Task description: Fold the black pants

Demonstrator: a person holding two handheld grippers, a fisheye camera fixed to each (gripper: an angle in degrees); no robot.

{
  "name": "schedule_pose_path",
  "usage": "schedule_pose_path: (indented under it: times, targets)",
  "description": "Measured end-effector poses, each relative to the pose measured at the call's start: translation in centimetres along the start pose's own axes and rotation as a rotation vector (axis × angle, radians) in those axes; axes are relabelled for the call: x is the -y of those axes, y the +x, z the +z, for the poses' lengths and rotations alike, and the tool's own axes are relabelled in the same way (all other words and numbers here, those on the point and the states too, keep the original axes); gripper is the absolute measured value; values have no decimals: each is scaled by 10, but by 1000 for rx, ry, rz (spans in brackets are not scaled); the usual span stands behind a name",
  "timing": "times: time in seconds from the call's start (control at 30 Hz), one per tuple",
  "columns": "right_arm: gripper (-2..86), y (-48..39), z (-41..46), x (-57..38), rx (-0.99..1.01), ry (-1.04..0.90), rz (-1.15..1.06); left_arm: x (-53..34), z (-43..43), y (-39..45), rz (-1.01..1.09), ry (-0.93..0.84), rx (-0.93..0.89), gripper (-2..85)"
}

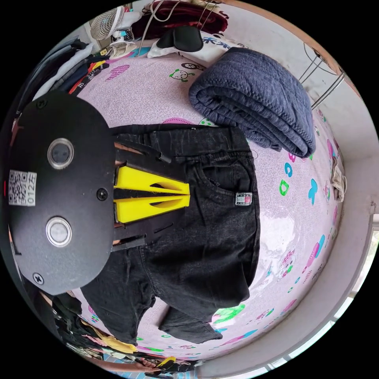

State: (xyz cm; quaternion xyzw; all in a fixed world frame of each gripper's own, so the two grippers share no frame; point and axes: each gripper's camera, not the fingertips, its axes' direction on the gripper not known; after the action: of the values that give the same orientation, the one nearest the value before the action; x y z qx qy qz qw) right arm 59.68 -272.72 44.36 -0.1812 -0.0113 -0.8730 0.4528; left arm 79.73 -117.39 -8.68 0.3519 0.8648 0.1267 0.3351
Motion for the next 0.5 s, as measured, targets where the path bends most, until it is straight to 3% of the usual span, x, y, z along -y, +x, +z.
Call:
schedule_pose_path:
  times: [0.3,0.5]
  targets:
    - [87,-17,64,61,300,46,239,-15,12,-30,-104,72,-111,7]
    - [4,-38,82,93,325,-1,224,-10,14,-42,-92,53,-143,8]
